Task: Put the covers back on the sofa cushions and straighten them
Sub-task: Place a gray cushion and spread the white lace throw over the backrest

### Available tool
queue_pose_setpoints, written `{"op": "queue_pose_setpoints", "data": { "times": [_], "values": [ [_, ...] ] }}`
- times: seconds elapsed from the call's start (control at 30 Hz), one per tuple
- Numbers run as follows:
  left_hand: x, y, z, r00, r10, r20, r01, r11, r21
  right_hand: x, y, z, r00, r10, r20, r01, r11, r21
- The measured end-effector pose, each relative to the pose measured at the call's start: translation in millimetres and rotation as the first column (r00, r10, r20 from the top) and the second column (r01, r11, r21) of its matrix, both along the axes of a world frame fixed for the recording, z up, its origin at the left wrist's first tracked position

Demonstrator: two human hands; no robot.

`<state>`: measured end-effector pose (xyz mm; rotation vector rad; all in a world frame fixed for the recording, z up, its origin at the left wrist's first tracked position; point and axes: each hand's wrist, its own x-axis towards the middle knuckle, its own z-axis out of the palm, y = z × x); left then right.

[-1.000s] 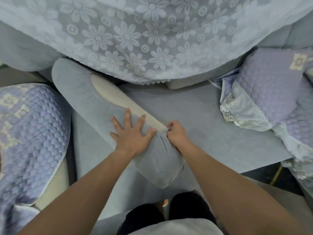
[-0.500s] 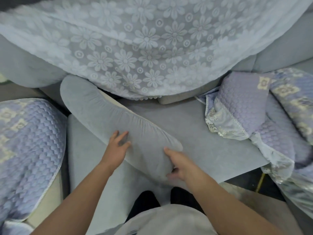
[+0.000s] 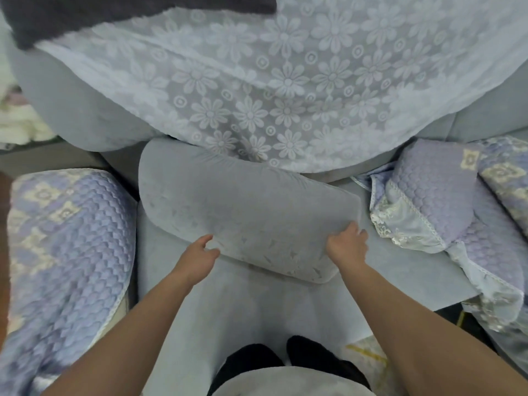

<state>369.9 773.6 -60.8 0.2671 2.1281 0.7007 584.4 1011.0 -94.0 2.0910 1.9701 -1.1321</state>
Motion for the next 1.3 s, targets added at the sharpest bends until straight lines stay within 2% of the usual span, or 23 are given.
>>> {"op": "queue_pose_setpoints", "data": {
  "times": [0.07, 0.17, 0.23, 0.3, 0.37, 0.43, 0.5, 0.6, 0.67, 0.77, 0.87, 1.0, 1.1, 1.17, 1.23, 1.3],
  "values": [
    [-10, 3, -6, 0.999, -0.032, -0.030, 0.031, 0.999, -0.034, -28, 0, 5, 0.981, 0.168, 0.102, -0.175, 0.983, 0.065],
    [-19, 22, -14, 0.990, -0.129, -0.061, 0.127, 0.991, -0.041, -61, 7, 6, 0.874, 0.438, 0.211, -0.453, 0.891, 0.031],
    [-23, 31, -16, 0.977, -0.183, -0.111, 0.180, 0.983, -0.038, -62, 11, 9, 0.836, 0.495, 0.239, -0.511, 0.860, 0.005],
    [-30, 48, -17, 0.960, -0.195, -0.199, 0.191, 0.981, -0.042, -52, 23, 9, 0.834, 0.482, 0.269, -0.502, 0.865, 0.010],
    [-41, 65, -18, 0.913, -0.238, -0.331, 0.224, 0.971, -0.082, -40, 39, 8, 0.824, 0.468, 0.318, -0.497, 0.868, 0.012],
    [-45, 88, -17, 0.862, -0.313, -0.399, 0.288, 0.950, -0.124, -35, 59, 8, 0.778, 0.514, 0.360, -0.548, 0.836, -0.011],
    [-36, 118, -16, 0.844, -0.350, -0.406, 0.327, 0.937, -0.128, -38, 81, 9, 0.708, 0.624, 0.330, -0.649, 0.760, -0.046],
    [-7, 159, -19, 0.886, -0.272, -0.375, 0.261, 0.962, -0.083, -44, 110, 4, 0.579, 0.788, 0.209, -0.786, 0.608, -0.113],
    [16, 171, -28, 0.881, -0.260, -0.395, 0.242, 0.965, -0.097, -39, 125, 1, 0.538, 0.826, 0.168, -0.813, 0.561, -0.155],
    [56, 181, -39, 0.860, -0.254, -0.443, 0.183, 0.963, -0.198, -14, 140, -4, 0.489, 0.858, 0.158, -0.831, 0.514, -0.215],
    [88, 186, -28, 0.870, -0.075, -0.487, -0.018, 0.983, -0.183, 26, 132, -8, 0.512, 0.855, 0.083, -0.820, 0.515, -0.250],
    [90, 181, -19, 0.851, -0.131, -0.508, -0.027, 0.956, -0.291, 62, 125, -12, 0.703, 0.707, -0.085, -0.682, 0.634, -0.364],
    [61, 170, -13, 0.855, -0.149, -0.497, -0.044, 0.933, -0.356, 50, 132, -12, 0.795, 0.594, -0.123, -0.576, 0.677, -0.458],
    [28, 165, -7, 0.838, -0.216, -0.500, -0.012, 0.911, -0.413, 24, 136, -17, 0.830, 0.555, -0.061, -0.500, 0.689, -0.525],
    [-2, 167, -3, 0.804, -0.354, -0.478, 0.085, 0.863, -0.497, 3, 139, -24, 0.870, 0.492, -0.036, -0.436, 0.733, -0.523],
    [-31, 170, -5, 0.716, -0.526, -0.458, 0.209, 0.788, -0.579, -14, 130, -30, 0.864, 0.503, 0.019, -0.431, 0.759, -0.488]
  ]
}}
